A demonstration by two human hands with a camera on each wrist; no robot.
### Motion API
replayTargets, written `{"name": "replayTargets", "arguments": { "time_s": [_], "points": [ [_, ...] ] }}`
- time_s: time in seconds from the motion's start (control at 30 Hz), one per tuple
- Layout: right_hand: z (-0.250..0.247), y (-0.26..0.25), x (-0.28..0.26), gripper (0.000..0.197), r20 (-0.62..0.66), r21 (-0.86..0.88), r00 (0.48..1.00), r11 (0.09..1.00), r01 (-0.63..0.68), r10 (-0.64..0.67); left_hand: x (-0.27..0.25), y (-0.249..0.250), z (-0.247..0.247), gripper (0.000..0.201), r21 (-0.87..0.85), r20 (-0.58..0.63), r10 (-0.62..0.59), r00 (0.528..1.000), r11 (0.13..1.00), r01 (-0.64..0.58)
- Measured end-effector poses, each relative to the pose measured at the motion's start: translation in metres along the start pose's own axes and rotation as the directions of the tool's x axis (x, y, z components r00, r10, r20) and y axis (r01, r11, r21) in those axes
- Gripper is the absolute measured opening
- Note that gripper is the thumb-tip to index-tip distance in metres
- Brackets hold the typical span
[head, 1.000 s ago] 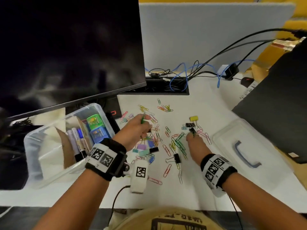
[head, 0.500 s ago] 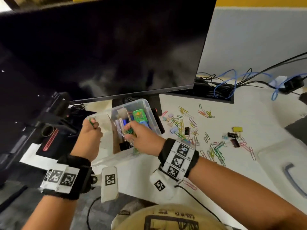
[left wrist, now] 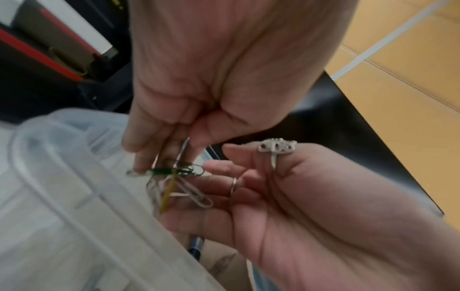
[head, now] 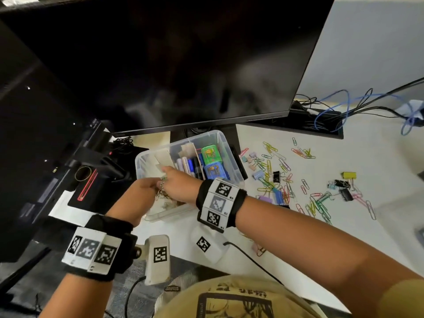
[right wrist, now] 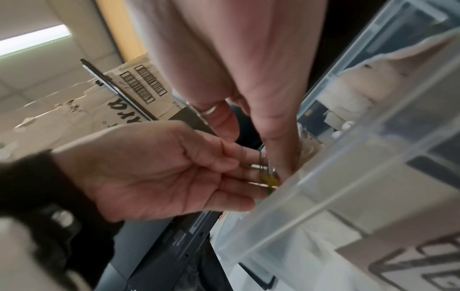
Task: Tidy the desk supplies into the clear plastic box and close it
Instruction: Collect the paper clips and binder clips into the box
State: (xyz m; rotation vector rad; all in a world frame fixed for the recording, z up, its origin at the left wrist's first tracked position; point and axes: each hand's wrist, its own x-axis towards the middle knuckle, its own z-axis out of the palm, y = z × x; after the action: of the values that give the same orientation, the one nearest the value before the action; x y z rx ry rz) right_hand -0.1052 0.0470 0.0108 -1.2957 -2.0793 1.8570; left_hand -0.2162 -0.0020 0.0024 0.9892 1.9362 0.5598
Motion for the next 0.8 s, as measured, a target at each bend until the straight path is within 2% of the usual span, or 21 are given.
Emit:
{"name": "replayTargets", "arguments": {
  "time_s": [0.13,0.27,0.4,0.5,0.6,0.67,0.73,0.8],
  "points": [
    [-0.007,0.002,-0.005,0.045,0.068,0.024,0.998,1.000,-0.012,0.010,-0.003,0.005,0.003,0.040,0.268,-0.069,0.056,0.996,0.963,-0.035],
    [-0.011,0.006,-0.006,0.041,0.022,-0.061,0.998,0.996,0.058,-0.057,-0.005,0.013,-0.001,0.034,0.472,-0.081,0.091,0.993,0.881,-0.042],
    [-0.022,0.017,-0.018,0.037,-0.056,-0.061,0.982,0.982,0.178,-0.182,-0.007,0.017,-0.007,0.030,0.553,-0.078,0.135,0.988,0.830,-0.070],
    [-0.044,0.034,-0.039,0.027,-0.112,-0.059,0.951,0.957,0.285,-0.290,-0.010,0.021,-0.007,0.031,0.539,-0.085,0.219,0.972,0.831,-0.140],
    [-0.078,0.066,-0.071,0.020,-0.262,-0.105,0.911,0.948,0.301,-0.319,-0.011,0.027,-0.001,0.030,0.498,-0.128,0.400,0.907,0.817,-0.290],
    [-0.102,0.102,-0.095,0.018,-0.382,-0.120,0.890,0.968,0.221,-0.250,-0.016,0.037,0.010,0.028,0.465,-0.094,0.516,0.851,0.779,-0.421],
    [-0.122,0.146,-0.112,0.019,-0.414,-0.239,0.898,0.970,0.049,-0.147,-0.024,0.050,0.032,0.025,0.429,-0.009,0.652,0.759,0.688,-0.586],
    [-0.130,0.190,-0.123,0.025,-0.324,-0.471,0.946,0.867,-0.161,0.000,-0.029,0.057,0.065,0.021,0.373,0.134,0.726,0.675,0.594,-0.713]
  ]
}}
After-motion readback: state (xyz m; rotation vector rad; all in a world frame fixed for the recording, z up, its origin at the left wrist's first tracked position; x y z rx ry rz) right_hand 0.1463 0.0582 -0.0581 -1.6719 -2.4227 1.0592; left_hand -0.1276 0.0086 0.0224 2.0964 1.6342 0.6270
